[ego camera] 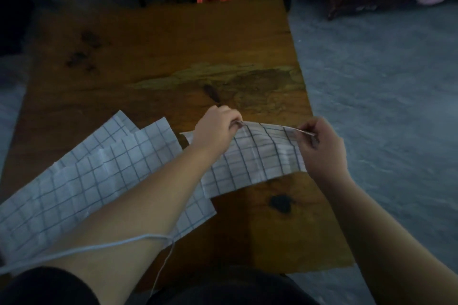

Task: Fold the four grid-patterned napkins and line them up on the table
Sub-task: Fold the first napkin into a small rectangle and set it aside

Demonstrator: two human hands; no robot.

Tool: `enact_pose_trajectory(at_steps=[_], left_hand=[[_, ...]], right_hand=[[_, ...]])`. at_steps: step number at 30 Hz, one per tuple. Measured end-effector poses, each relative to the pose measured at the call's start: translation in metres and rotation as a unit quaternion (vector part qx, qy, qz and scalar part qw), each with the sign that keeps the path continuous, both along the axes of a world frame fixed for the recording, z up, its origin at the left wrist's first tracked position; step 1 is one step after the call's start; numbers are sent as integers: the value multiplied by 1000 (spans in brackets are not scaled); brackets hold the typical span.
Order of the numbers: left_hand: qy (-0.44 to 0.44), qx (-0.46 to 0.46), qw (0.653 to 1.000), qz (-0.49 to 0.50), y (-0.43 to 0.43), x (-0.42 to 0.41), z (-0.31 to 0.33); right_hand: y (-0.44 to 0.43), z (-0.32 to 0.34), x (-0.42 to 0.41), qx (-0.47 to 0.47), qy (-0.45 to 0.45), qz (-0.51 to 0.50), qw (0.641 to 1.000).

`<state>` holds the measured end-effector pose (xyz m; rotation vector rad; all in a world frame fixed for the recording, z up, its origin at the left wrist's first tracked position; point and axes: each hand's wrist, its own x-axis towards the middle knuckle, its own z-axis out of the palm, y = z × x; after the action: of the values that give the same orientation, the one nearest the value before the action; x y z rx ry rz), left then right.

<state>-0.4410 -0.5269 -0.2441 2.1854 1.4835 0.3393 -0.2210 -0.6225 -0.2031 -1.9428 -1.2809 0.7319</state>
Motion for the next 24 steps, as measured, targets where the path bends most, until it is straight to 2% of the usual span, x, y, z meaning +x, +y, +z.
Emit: enact_pose_trajectory(at_steps=[3,7,11,14,16,19,21,24], left_hand=[[-55,78,995,5,14,-3,40],[-92,121,988,-9,-2,-28,51],[-89,81,992,-47,-47,-68,1],[-48,-24,996,-77,-77,-87,-44],[42,-98,990,-94,-96,-96,-73],[194,-182,955,-132,-127,-109,-98],[214,-195,949,-124,-147,-115,-103],[190,-157,963,-108,-167,-122,-102]], right_hand=[[-9,31,-3,111,-35,52,992],[-41,27,-18,210,-137,200,947],[-94,-25,-43,146,-171,270,936],[-138,-74,-65,73,-191,301,932],[-163,-103,-79,20,-209,309,927],[-197,-139,-105,-47,-242,342,907],[-213,-153,-120,-71,-265,348,896],[-217,-155,-130,-93,-240,289,922]])
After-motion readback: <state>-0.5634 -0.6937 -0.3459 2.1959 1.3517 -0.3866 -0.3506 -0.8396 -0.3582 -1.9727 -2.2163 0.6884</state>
